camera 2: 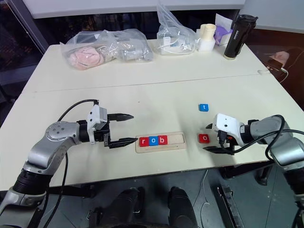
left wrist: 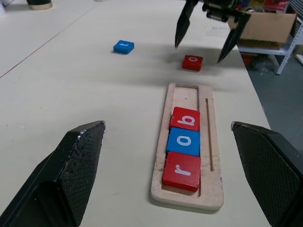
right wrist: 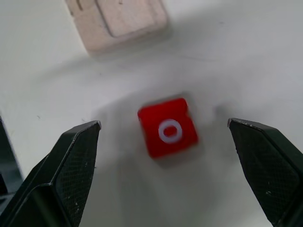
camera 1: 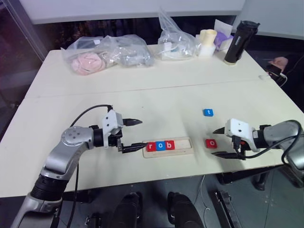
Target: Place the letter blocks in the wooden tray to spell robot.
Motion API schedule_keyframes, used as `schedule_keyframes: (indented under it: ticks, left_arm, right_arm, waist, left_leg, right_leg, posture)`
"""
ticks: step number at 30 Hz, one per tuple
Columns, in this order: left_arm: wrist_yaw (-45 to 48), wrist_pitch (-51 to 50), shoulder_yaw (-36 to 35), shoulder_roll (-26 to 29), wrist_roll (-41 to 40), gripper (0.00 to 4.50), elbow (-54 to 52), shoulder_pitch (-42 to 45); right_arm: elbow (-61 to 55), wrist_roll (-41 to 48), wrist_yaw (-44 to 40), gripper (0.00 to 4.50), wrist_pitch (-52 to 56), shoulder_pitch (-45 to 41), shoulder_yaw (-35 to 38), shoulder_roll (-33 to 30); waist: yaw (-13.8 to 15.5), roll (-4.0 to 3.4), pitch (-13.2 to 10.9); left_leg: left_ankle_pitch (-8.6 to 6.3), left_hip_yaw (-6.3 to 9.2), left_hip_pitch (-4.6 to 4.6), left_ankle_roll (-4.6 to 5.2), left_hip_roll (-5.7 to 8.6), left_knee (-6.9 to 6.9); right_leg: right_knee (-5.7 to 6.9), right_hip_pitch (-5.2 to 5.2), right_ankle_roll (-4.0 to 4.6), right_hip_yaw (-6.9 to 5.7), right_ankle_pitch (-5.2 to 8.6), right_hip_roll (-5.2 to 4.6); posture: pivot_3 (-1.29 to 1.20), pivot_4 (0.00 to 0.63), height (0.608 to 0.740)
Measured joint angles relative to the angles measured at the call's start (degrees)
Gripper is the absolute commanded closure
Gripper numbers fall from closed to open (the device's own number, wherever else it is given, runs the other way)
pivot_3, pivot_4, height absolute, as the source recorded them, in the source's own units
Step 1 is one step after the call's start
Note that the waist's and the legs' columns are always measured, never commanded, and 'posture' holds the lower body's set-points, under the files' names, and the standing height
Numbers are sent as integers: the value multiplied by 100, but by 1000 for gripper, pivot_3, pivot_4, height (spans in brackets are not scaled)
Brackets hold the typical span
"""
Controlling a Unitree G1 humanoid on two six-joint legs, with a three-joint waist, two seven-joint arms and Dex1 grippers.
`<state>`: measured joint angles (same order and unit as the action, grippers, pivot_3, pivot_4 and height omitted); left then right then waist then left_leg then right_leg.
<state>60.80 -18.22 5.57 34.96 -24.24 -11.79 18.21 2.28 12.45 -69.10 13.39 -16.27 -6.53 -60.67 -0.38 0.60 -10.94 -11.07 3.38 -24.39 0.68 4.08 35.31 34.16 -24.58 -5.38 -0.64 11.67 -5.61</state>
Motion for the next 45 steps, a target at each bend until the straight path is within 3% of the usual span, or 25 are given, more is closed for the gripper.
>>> schedule_keyframes:
  ticks: [4,5,7,12,21,27,33,45]
  left_arm:
    - [-4,-7,0,36,-2,0,-21,-5]
    - [-5,-10,0,39,-2,0,-22,-5]
    - [-7,-17,0,44,-3,0,-26,-5]
    - [-16,-37,0,50,-3,0,-33,-7]
    - [-42,-40,0,50,-4,0,-43,-7]
    - [-73,-42,1,47,-4,0,-55,-7]
    - [-105,-42,1,52,-5,0,-101,-43]
    - [-132,-60,1,55,-8,0,-238,-167]
  right_arm:
    - [197,-116,-55,63,-35,-75,0,149]
    - [250,-170,-56,301,-67,-80,-1,171]
    - [328,-262,-58,922,-98,-80,-3,213]
    - [365,-325,-109,3384,-142,-107,-3,313]
    - [-487,-292,-177,3371,216,-578,-4,383]
    - [-1175,-264,-207,3371,645,-816,-391,798]
    - [-1212,-494,-109,3371,712,-855,-816,1030]
    - [-1144,-664,-93,3371,707,-873,-966,1217]
  waist:
    - [28,-1,0]
    - [53,-1,0]
    - [78,-1,0]
    - [110,-1,1]
    - [104,-2,0]
    - [118,0,1]
    - [112,-1,1]
    - [113,-1,1]
  left_leg:
    - [0,0,0,0,1,3]
    - [0,0,1,0,1,4]
    - [0,-1,1,0,0,5]
    - [0,-2,1,-1,1,9]
    - [0,-1,1,-1,-1,12]
    - [0,-1,-1,-1,2,15]
    - [0,-2,0,-1,3,19]
    - [0,-1,0,-1,3,30]
  right_leg:
    - [2,0,-1,1,-1,0]
    - [3,0,-1,1,-2,1]
    - [4,0,-1,2,-2,1]
    - [6,1,0,3,-3,1]
    - [12,-2,-1,5,-4,3]
    - [8,1,-2,5,-4,0]
    - [12,0,-2,5,-5,1]
    - [19,1,-2,5,-5,2]
  posture:
    - [0,150,738]
    - [0,150,738]
    - [0,150,738]
    - [0,150,738]
    - [0,150,738]
    - [0,150,738]
    - [0,150,738]
    - [0,150,738]
